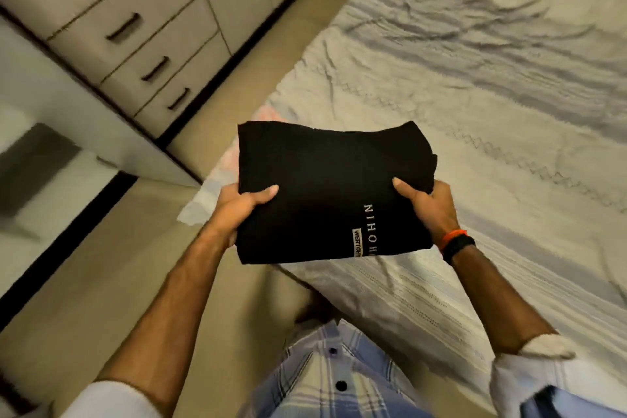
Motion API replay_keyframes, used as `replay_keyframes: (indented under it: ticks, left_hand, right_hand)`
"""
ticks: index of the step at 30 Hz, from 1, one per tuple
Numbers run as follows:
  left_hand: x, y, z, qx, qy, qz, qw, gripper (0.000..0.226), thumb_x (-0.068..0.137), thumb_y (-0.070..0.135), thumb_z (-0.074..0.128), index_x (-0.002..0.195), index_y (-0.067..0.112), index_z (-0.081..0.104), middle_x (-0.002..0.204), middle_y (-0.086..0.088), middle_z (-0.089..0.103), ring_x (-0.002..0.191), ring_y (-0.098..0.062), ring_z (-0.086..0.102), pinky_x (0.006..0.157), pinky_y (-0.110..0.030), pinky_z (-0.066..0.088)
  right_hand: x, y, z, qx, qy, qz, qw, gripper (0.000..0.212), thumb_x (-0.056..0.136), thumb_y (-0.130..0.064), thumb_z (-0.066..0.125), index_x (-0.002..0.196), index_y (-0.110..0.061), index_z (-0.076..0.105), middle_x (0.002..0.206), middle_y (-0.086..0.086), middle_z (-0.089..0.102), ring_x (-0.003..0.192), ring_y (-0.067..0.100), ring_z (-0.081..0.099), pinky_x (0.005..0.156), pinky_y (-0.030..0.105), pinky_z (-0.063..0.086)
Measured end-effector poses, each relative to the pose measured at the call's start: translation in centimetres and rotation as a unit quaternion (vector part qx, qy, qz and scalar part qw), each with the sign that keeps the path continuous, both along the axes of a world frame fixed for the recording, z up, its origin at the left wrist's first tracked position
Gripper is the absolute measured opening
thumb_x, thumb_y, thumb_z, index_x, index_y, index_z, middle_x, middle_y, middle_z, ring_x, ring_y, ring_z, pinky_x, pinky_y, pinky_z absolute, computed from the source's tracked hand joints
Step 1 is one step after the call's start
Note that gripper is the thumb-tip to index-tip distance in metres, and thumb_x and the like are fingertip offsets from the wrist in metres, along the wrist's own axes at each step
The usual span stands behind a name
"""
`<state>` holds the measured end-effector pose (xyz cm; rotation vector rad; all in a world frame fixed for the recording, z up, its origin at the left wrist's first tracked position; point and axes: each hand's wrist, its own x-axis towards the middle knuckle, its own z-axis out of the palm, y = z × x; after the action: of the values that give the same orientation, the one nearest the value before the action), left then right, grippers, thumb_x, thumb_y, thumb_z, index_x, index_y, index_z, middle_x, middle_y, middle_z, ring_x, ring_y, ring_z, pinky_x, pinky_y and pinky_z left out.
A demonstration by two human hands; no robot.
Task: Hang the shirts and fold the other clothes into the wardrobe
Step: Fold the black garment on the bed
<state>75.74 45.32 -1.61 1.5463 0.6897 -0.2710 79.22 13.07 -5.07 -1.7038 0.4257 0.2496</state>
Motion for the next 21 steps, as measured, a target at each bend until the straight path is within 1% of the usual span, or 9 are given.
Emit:
replay_keyframes:
  ticks: [2, 4, 5, 8, 10, 13, 16, 18, 21]
  left_hand:
    - [-3.7, 2.1, 2.0, -0.002, -0.013, 0.059, 0.998, 0.039, 0.075, 0.021, 0.083, 0.111, 0.015, 0.067, 0.108, -0.003, 0.074, 0.097, -0.020, 0.071, 0.084, -0.034, 0.057]
    - [-6.3, 3.9, 3.6, -0.001, -0.016, 0.098, 0.995, 0.044, 0.076, 0.021, 0.083, 0.116, 0.010, 0.066, 0.107, -0.005, 0.074, 0.095, -0.021, 0.072, 0.079, -0.033, 0.058]
    - [-8.3, 5.4, 4.6, 0.002, -0.025, 0.130, 0.991, 0.046, 0.076, 0.022, 0.083, 0.117, 0.009, 0.066, 0.107, -0.005, 0.074, 0.095, -0.022, 0.072, 0.080, -0.034, 0.058]
    - [-13.4, 9.4, 7.3, -0.003, -0.041, 0.197, 0.980, 0.051, 0.073, 0.023, 0.084, 0.118, 0.009, 0.066, 0.107, -0.006, 0.074, 0.096, -0.025, 0.072, 0.090, -0.043, 0.057]
    - [-16.7, 12.2, 8.7, 0.002, -0.052, 0.255, 0.966, 0.048, 0.073, 0.020, 0.084, 0.116, 0.009, 0.066, 0.106, -0.007, 0.074, 0.095, -0.025, 0.072, 0.090, -0.042, 0.056]
    - [-21.2, 16.2, 10.7, 0.016, -0.062, 0.332, 0.941, 0.050, 0.072, 0.020, 0.085, 0.117, 0.009, 0.066, 0.106, -0.006, 0.074, 0.095, -0.025, 0.071, 0.090, -0.042, 0.056]
    - [-25.1, 20.8, 12.3, 0.025, -0.063, 0.396, 0.916, 0.043, 0.073, 0.018, 0.084, 0.111, 0.005, 0.067, 0.102, -0.008, 0.074, 0.092, -0.026, 0.071, 0.081, -0.037, 0.057]
    - [-27.8, 24.8, 13.1, 0.028, -0.065, 0.432, 0.899, 0.038, 0.074, 0.016, 0.084, 0.106, 0.005, 0.068, 0.099, -0.010, 0.074, 0.089, -0.027, 0.071, 0.072, -0.034, 0.057]
    - [-30.8, 30.7, 14.3, 0.038, -0.068, 0.459, 0.885, 0.035, 0.073, 0.017, 0.084, 0.102, 0.006, 0.068, 0.099, -0.011, 0.074, 0.089, -0.028, 0.071, 0.070, -0.033, 0.056]
  right_hand:
    - [-0.1, 2.7, 1.8, 0.011, -0.006, 0.047, 0.999, 0.062, 0.061, -0.052, 0.081, 0.111, -0.016, 0.072, 0.102, -0.004, 0.076, 0.095, 0.019, 0.072, 0.091, 0.045, 0.057]
    - [0.1, 5.0, 3.3, 0.016, -0.010, 0.080, 0.997, 0.065, 0.056, -0.055, 0.081, 0.109, -0.017, 0.072, 0.101, -0.004, 0.076, 0.094, 0.020, 0.073, 0.090, 0.045, 0.057]
    - [0.0, 7.2, 4.4, 0.022, -0.016, 0.113, 0.993, 0.065, 0.055, -0.055, 0.081, 0.108, -0.017, 0.072, 0.101, -0.004, 0.076, 0.094, 0.020, 0.073, 0.090, 0.045, 0.057]
    - [-0.4, 13.5, 7.3, 0.029, -0.032, 0.183, 0.982, 0.063, 0.057, -0.052, 0.082, 0.109, -0.018, 0.072, 0.103, -0.004, 0.075, 0.095, 0.020, 0.072, 0.091, 0.044, 0.056]
    - [-1.0, 18.2, 9.1, 0.030, -0.045, 0.233, 0.971, 0.052, 0.066, -0.044, 0.083, 0.110, -0.017, 0.071, 0.104, -0.003, 0.075, 0.096, 0.020, 0.071, 0.093, 0.043, 0.055]
    - [-2.1, 25.4, 10.9, 0.035, -0.046, 0.294, 0.954, 0.053, 0.064, -0.043, 0.083, 0.108, -0.017, 0.072, 0.102, -0.003, 0.075, 0.095, 0.021, 0.072, 0.093, 0.044, 0.056]
    - [-3.4, 33.2, 12.3, 0.052, -0.048, 0.352, 0.933, 0.040, 0.074, -0.031, 0.082, 0.108, -0.015, 0.072, 0.102, -0.001, 0.076, 0.094, 0.021, 0.072, 0.092, 0.044, 0.056]
    - [-4.5, 39.2, 12.9, 0.058, -0.052, 0.389, 0.918, 0.038, 0.074, -0.030, 0.083, 0.107, -0.016, 0.072, 0.102, -0.001, 0.076, 0.094, 0.022, 0.072, 0.092, 0.045, 0.056]
    - [-6.4, 47.1, 14.1, 0.066, -0.054, 0.430, 0.899, 0.038, 0.076, -0.029, 0.082, 0.109, -0.016, 0.070, 0.104, 0.001, 0.075, 0.096, 0.023, 0.071, 0.093, 0.045, 0.056]
